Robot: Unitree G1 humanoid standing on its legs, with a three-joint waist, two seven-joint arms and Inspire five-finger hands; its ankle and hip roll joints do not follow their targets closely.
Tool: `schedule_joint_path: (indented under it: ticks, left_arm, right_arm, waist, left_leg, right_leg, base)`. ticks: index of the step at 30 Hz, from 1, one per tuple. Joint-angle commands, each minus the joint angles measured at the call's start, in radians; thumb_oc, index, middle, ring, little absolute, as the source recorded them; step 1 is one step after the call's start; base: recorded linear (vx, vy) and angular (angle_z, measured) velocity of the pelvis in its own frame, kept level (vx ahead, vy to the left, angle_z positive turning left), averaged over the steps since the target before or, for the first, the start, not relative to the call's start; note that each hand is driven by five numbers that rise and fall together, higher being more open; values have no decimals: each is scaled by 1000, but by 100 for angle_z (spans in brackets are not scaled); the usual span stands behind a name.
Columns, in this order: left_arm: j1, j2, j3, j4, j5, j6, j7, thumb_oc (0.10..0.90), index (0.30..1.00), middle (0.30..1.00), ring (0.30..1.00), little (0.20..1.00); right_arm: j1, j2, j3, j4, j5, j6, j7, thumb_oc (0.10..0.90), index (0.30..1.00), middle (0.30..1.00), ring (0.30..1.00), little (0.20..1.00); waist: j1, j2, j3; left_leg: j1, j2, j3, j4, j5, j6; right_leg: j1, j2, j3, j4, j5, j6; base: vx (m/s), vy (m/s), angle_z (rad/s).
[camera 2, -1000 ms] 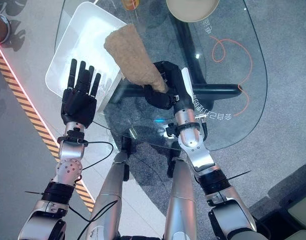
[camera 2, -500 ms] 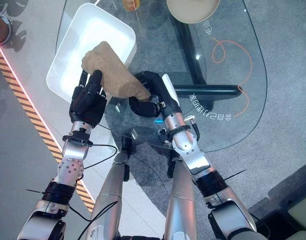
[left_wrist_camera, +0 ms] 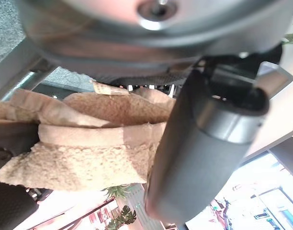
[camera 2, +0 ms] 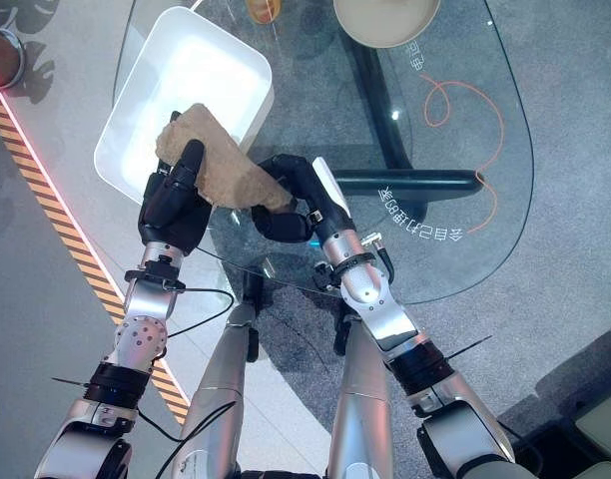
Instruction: Wipe the table with a cloth and put it in the basket.
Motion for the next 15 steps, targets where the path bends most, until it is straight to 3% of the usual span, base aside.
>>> schedule_joint_path:
  ticks: [1, 2, 3, 4, 15]
  left_arm:
    - [-62, 29, 13, -163, -17, -54, -78, 800, 900, 900, 900, 900]
    - [-62, 29, 14, -164, -17, -53, -79, 800, 900, 900, 900, 900]
    - [-59, 26, 17, -163, -8, -59, -82, 174, 364, 364, 364, 274]
    - [-59, 25, 17, -166, -5, -62, -80, 100, 300, 300, 300, 200]
    - [-57, 21, 19, -178, 3, -73, -81, 100, 300, 300, 300, 200]
  right_arm:
    - [-124, 47, 0, -240, 19, -103, 18, 100, 300, 300, 300, 200]
    - [-124, 47, 0, -238, 19, -105, 18, 100, 300, 300, 300, 200]
    - [-124, 47, -1, -237, 21, -104, 22, 100, 300, 300, 300, 200]
    - [-125, 49, -1, -238, 20, -101, 23, 100, 300, 300, 300, 200]
    - [-119, 47, -4, -249, 27, -98, 24, 100, 300, 300, 300, 200]
  waist:
    - [4, -23, -26]
    - [4, -23, -26]
    - [4, -23, -26]
    - [4, -23, -26]
    - [4, -24, -26]
  left_leg:
    - [50, -104, 108, 92, -144, 113]
    - [50, -104, 108, 92, -144, 113]
    - [52, -105, 108, 90, -144, 113]
    - [54, -105, 108, 88, -144, 113]
    - [51, -106, 108, 89, -143, 114]
  right_leg:
    - [75, 78, -21, -158, 101, 3]
    - [75, 78, -21, -158, 101, 3]
    - [76, 78, -21, -158, 101, 3]
    - [78, 78, -21, -159, 101, 3]
    - [73, 79, -21, -155, 101, 5]
  base:
    - [0, 0, 0]
    - [0, 0, 0]
    - [0, 0, 0]
    - [0, 0, 0]
    - [0, 0, 0]
